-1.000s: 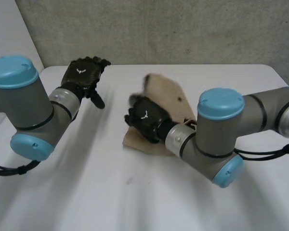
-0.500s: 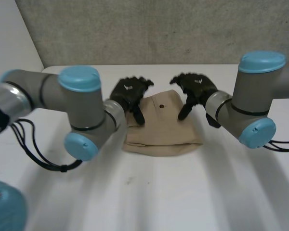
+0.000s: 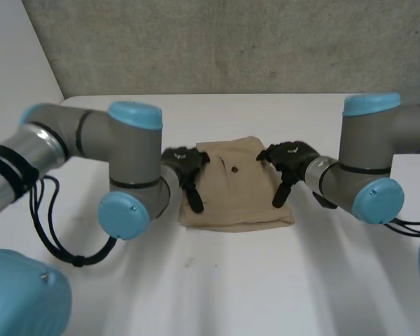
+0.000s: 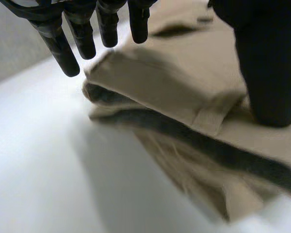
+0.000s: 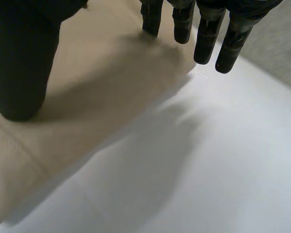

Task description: Fold the shorts.

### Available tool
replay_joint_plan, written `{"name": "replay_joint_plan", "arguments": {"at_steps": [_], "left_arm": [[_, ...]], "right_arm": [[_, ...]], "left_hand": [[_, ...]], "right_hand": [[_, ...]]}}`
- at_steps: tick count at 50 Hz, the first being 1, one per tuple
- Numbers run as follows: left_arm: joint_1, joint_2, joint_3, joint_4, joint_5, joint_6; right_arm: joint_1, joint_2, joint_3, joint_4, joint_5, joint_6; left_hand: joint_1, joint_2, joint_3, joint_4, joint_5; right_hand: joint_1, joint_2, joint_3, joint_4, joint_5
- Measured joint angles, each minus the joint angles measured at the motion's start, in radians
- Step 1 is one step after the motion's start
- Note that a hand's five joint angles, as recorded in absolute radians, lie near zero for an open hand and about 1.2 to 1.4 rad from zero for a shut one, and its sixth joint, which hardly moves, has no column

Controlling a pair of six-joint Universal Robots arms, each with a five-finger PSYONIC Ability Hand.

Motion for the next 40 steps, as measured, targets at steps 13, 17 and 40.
{"name": "replay_joint_plan", "arguments": {"at_steps": [13,17,40], "left_arm": [[0.074,0.441,-0.183,0.009,-0.002,-0.014],[0.146,0.595,-0.257,0.007,0.005,-0.040],[0.269,0.860,-0.454,-0.008,0.111,-0.163]], "right_arm": [[-0.010,-0.466,0.236,-0.229,0.243,0.135],[-0.012,-0.573,0.283,-0.207,0.327,0.147],[-0.112,-0.783,0.438,-0.064,0.209,0.186]], "left_hand": [[0.000,0.000,0.000,0.000,0.000],[0.000,0.000,0.000,0.000,0.000],[0.000,0.000,0.000,0.000,0.000]], "right_hand": [[0.000,0.000,0.000,0.000,-0.001],[0.000,0.000,0.000,0.000,-0.001],[0.000,0.000,0.000,0.000,-0.001]]}}
